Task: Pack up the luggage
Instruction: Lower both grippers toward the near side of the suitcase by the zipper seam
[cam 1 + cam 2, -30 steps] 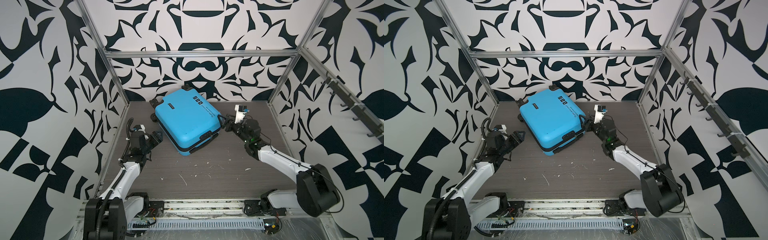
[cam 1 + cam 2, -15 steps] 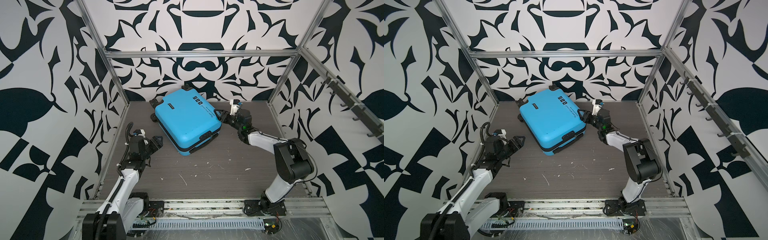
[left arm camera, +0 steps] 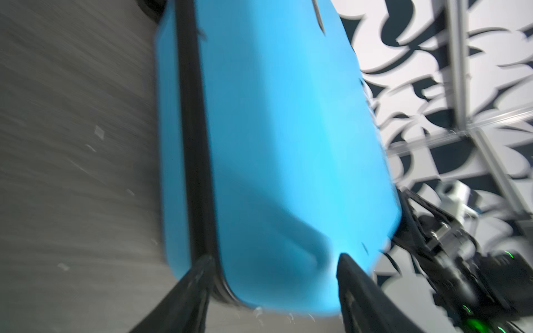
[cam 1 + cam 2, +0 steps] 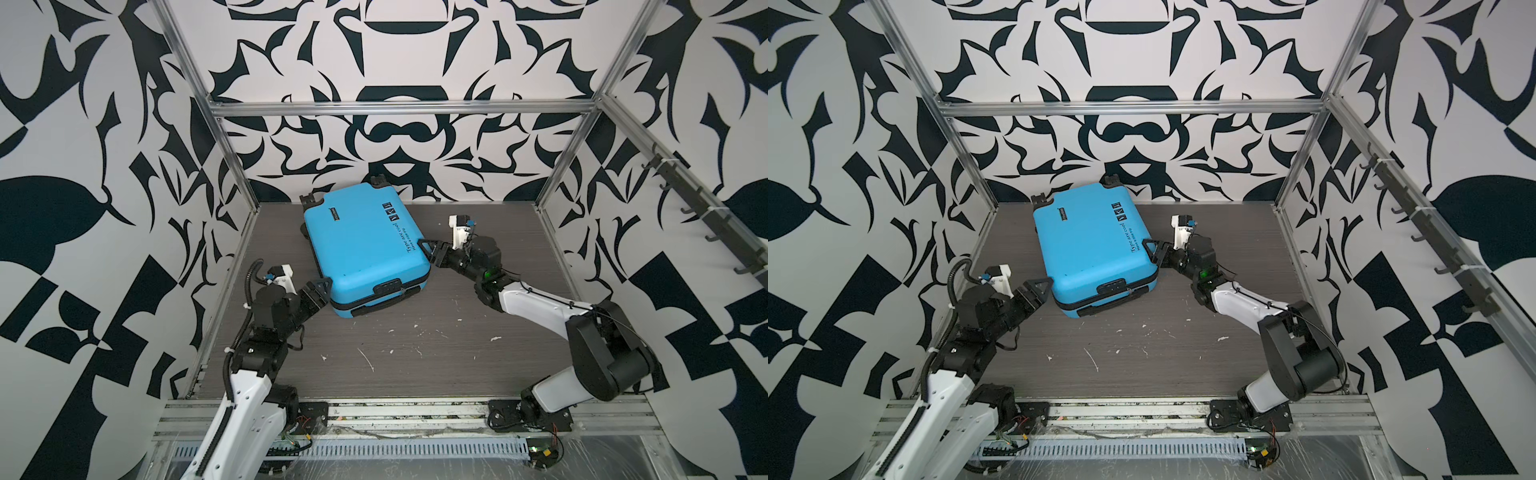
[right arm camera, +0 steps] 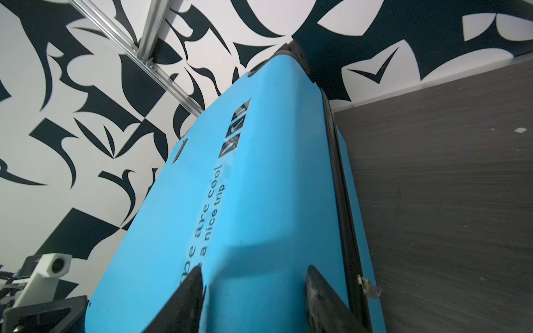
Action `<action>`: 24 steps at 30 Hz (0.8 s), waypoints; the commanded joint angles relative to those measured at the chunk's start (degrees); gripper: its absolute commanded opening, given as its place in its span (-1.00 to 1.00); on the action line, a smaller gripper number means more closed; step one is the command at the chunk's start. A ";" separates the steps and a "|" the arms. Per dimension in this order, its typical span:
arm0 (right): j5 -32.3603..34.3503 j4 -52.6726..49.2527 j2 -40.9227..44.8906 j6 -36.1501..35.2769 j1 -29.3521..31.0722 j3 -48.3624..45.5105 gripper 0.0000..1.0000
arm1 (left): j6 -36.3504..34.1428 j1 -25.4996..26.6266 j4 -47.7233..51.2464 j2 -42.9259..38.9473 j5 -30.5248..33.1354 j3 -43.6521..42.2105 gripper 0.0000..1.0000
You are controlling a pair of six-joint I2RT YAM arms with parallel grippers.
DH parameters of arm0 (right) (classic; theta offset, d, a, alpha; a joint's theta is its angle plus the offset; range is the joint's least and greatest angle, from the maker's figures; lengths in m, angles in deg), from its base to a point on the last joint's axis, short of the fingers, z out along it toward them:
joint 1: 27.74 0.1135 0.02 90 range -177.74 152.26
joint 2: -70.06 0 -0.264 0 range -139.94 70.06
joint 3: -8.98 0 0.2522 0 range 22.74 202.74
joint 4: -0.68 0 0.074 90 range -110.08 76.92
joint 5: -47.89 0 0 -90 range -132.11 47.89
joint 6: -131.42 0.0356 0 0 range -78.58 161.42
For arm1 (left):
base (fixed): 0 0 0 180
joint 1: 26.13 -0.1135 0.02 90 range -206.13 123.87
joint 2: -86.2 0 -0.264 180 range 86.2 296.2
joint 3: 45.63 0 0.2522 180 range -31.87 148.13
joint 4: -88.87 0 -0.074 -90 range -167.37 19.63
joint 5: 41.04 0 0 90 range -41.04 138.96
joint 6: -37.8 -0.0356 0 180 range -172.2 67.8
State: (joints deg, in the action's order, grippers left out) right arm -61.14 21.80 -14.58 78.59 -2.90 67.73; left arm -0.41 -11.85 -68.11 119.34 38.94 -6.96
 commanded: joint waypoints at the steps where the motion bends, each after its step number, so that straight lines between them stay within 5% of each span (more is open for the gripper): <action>1: 6.54 -1.64 6.58 -4.02 0.19 -2.05 0.17 | 13.33 9.84 2.39 -4.36 9.04 -6.04 0.36; 5: 10.91 -5.10 12.69 -7.61 0.21 -5.36 0.17 | 23.50 27.26 -3.67 -5.97 24.62 -12.40 0.33; 9: 12.04 -5.82 17.35 -10.00 0.83 -9.69 0.16 | 28.72 39.50 -17.27 3.59 37.12 -14.97 0.33; 15: 15.26 -2.98 20.30 -15.88 6.44 -16.55 0.17 | 29.88 41.97 -41.47 24.39 37.71 -14.16 0.31; 24: 19.89 1.46 18.40 -17.40 13.72 -22.25 0.05 | 36.37 42.27 -60.75 41.26 42.52 -14.26 0.19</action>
State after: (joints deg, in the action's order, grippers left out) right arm -44.09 17.71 4.48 62.24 9.47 46.49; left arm 32.68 30.53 -118.34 157.37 78.72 -21.91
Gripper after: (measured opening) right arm 0.530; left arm 0.596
